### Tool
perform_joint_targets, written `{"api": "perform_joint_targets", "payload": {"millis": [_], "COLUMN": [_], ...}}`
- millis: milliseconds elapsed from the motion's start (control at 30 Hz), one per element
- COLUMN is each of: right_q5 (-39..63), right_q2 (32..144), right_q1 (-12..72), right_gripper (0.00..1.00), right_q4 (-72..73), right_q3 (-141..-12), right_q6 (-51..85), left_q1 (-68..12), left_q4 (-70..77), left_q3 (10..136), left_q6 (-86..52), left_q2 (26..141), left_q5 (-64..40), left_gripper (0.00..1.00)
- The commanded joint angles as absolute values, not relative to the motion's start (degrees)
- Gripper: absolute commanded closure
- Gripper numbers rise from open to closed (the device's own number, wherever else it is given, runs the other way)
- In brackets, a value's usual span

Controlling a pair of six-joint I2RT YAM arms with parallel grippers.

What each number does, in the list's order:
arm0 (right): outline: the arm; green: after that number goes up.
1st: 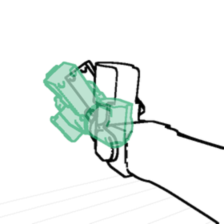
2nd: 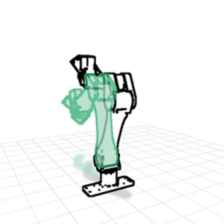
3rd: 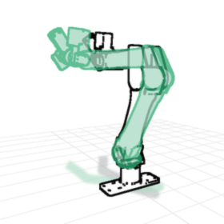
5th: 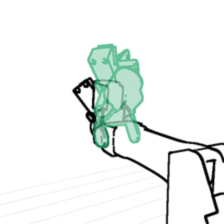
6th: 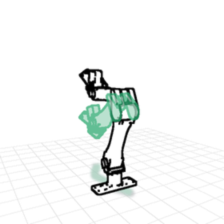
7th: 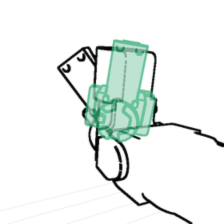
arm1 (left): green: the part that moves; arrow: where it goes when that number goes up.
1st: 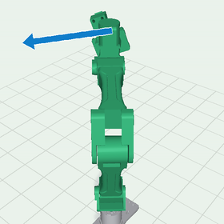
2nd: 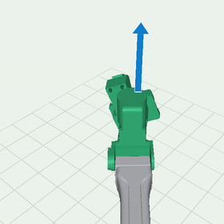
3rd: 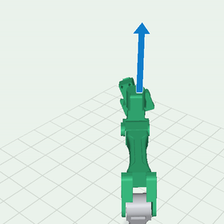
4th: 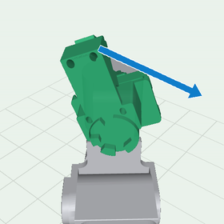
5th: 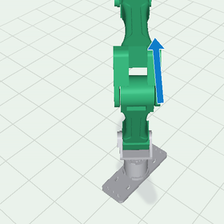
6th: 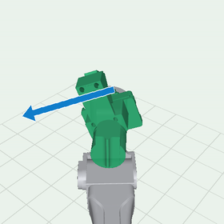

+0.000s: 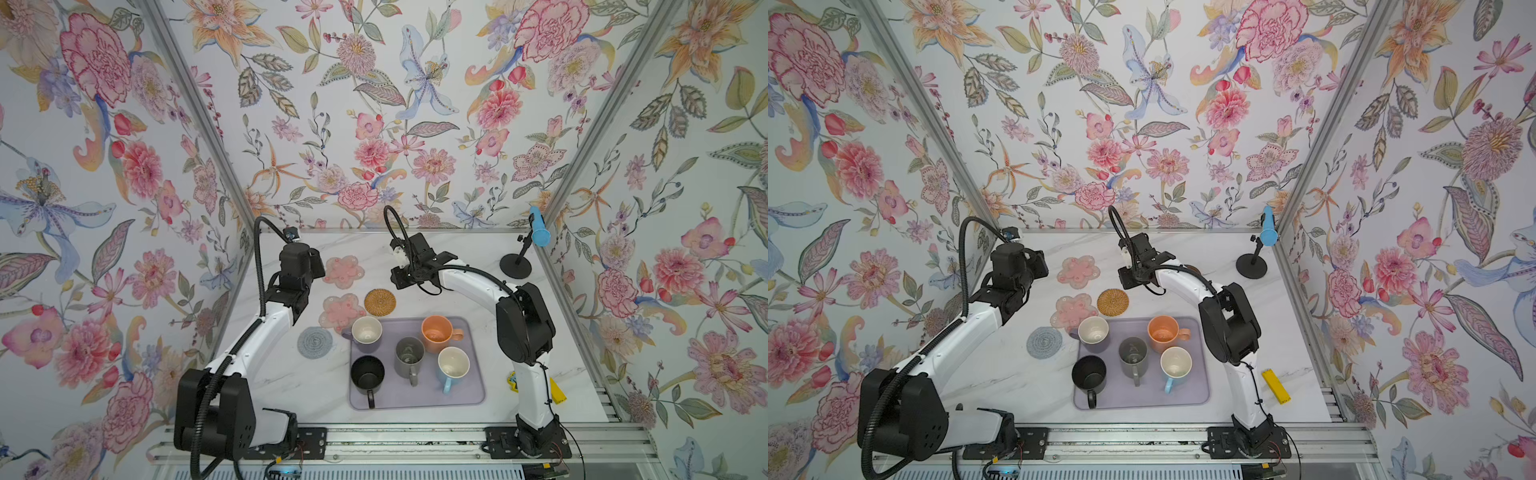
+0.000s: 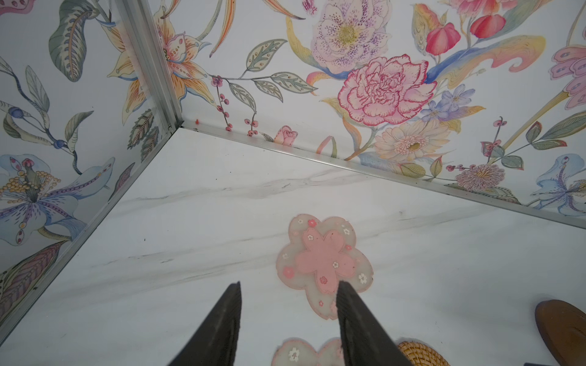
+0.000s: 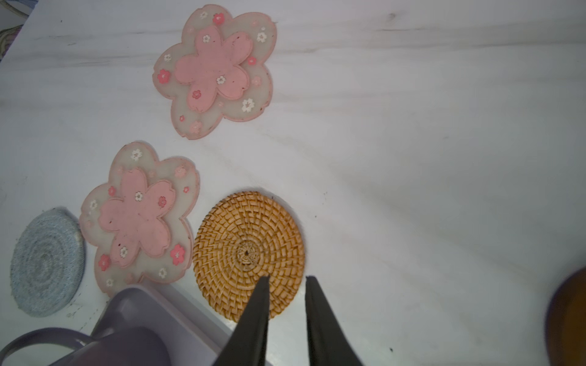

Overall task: Place cups on coasters
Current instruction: Move the coaster to the top-right of the table, then move the coaster to the top-center of the table.

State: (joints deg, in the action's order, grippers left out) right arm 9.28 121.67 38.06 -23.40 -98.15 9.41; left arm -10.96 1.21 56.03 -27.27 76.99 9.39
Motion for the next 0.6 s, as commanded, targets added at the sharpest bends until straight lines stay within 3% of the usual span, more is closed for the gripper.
{"api": "perform_joint_targets", "payload": {"millis": [0,567], "right_q5": [13.5,9.6], "right_q2": [125.3,132.5], "right_q1": [39.8,41.0], "right_gripper": [0.79,0.77], "right_q4": [-22.2,-25.1], "right_q3": [-99.5,-100.9], "right_q6": [12.0,13.5], "left_q1": [-11.6,-11.4], "left_q4": [0.5,-0.3], "left_q3": [56.0,55.6], "left_q6": [-26.8,-26.0], "left_q2": [76.2,75.5], "left_q5": [10.0,11.6], "left_gripper": [0.49,0.46]}}
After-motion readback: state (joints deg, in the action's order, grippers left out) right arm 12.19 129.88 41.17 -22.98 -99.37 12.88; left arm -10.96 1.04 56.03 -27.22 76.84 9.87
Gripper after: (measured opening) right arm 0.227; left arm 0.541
